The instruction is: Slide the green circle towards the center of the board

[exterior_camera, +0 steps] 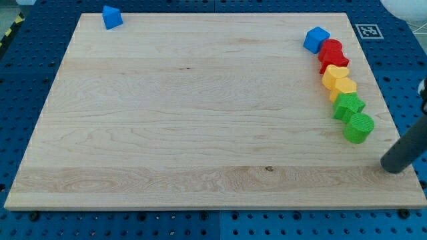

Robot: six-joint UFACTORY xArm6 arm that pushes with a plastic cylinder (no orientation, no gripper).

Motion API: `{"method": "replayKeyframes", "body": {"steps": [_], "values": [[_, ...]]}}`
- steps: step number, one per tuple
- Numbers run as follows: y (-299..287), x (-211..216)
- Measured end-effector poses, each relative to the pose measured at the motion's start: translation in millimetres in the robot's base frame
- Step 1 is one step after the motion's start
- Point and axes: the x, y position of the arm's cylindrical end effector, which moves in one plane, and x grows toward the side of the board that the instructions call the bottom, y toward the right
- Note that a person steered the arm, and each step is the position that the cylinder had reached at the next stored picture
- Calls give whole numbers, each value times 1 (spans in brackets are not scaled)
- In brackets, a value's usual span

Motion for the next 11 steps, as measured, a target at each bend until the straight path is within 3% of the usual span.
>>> {"method": "replayKeyframes", "body": {"steps": [4,8,11], "values": [[-13,-30],[-87,-61],[-141,-121]]}}
